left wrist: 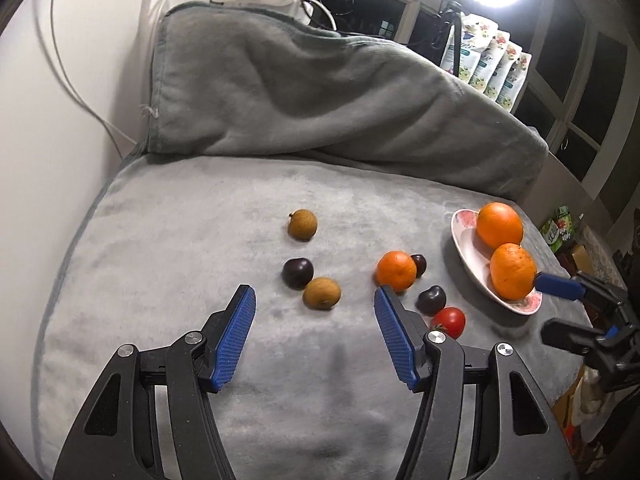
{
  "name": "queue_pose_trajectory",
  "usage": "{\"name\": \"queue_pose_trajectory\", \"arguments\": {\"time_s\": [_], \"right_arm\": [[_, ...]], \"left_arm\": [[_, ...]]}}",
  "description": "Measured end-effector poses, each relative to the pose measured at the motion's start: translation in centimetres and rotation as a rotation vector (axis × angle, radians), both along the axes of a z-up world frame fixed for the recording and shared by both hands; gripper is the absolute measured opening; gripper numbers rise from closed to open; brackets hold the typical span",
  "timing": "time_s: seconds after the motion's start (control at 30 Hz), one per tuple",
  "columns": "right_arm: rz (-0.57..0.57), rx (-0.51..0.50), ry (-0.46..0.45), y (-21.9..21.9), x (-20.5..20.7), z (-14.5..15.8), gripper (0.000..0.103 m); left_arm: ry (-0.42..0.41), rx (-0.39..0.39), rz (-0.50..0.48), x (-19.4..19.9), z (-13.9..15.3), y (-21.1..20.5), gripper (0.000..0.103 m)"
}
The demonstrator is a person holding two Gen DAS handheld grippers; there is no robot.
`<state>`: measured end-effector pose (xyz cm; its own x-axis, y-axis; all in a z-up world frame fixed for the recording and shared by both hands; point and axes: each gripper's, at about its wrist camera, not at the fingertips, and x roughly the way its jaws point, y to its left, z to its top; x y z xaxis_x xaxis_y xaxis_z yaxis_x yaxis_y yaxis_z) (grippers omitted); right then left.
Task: Organize fruits
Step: 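Withdraw the right gripper from the plate toward the small fruits, then grasp the red tomato with the right gripper while the left gripper grasps a brown round fruit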
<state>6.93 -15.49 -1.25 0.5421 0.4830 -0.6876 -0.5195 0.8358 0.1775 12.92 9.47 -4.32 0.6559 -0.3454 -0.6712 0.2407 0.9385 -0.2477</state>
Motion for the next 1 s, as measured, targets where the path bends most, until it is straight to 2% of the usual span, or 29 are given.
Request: {"name": "queue_pose_trajectory", "arguments": {"time_s": [0.2, 0.43, 1.0], "right_arm": [[0.012, -0.019, 0.048, 0.8, 0.6, -1.7, 0.054], [0.019, -0.055, 0.078, 2.1, 1.6, -3.6, 0.047], [0.015, -0.064, 0.119, 2.7, 3.8, -5.3, 0.047]], "left_arm": [[0.034, -0.020, -0.016, 0.4, -1.2, 0.1, 0.053], [0.083, -0.065, -0.036, 1.3, -2.3, -0.2, 0.049], [0.139, -0.023, -0.053, 4.1, -4.3, -1.6, 0.048]]}}
